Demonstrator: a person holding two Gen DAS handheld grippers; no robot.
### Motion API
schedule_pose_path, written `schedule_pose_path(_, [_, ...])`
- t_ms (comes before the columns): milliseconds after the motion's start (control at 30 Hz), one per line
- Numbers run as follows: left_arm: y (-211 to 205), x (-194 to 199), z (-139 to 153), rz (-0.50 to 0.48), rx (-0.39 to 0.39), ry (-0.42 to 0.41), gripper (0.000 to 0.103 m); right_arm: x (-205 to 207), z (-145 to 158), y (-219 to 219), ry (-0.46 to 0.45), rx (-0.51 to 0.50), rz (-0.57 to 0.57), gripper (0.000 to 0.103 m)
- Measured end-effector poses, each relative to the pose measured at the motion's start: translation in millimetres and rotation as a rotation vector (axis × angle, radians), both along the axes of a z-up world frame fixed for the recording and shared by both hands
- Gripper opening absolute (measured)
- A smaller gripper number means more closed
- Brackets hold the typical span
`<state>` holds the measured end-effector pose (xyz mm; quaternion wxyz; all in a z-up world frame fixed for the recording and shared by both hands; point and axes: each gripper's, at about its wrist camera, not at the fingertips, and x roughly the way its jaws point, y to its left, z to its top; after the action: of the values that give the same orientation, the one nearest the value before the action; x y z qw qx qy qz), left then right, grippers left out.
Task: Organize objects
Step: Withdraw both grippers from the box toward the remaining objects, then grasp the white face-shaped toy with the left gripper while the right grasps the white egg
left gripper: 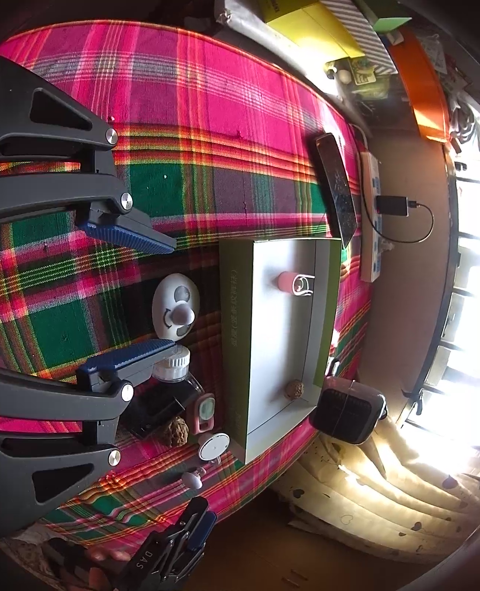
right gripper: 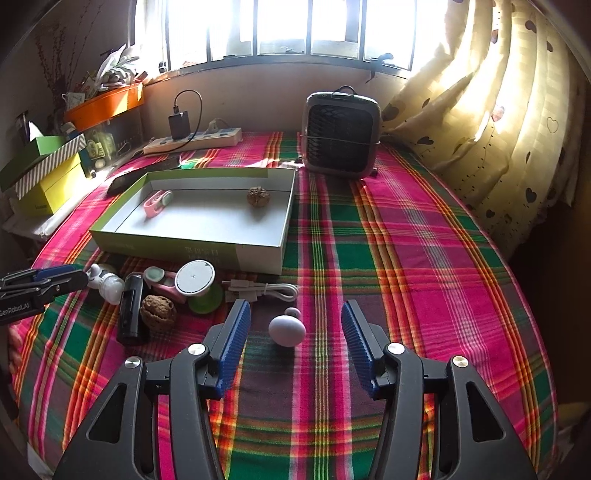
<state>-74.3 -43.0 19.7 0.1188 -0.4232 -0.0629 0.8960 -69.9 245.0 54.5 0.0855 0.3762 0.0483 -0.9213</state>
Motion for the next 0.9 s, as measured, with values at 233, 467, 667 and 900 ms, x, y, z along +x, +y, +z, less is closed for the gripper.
schedule_pose_path(233, [1, -4, -3, -0.003, 0.011, -0.011, 0.047, -5, -13, 6, -0.045, -0.016, -0.004, 0.053])
schedule_pose_path(467, [6, -10, -6, -0.021, 0.024, -0.027, 0.049, -15, -25, 2, -0.091, -0.012, 0.017, 0.053])
schedule_pose_path(667, [7, -17, -12, -0.016, 0.024, -0.052, 0.050, -21, -30, -1, -0.109, -0.001, 0.027, 0.053])
schedule_pose_path(900, [6, -23, -12, -0.002, 0.030, -0.056, 0.050, -26, -32, 0, -0.120, 0.003, 0.026, 0.053])
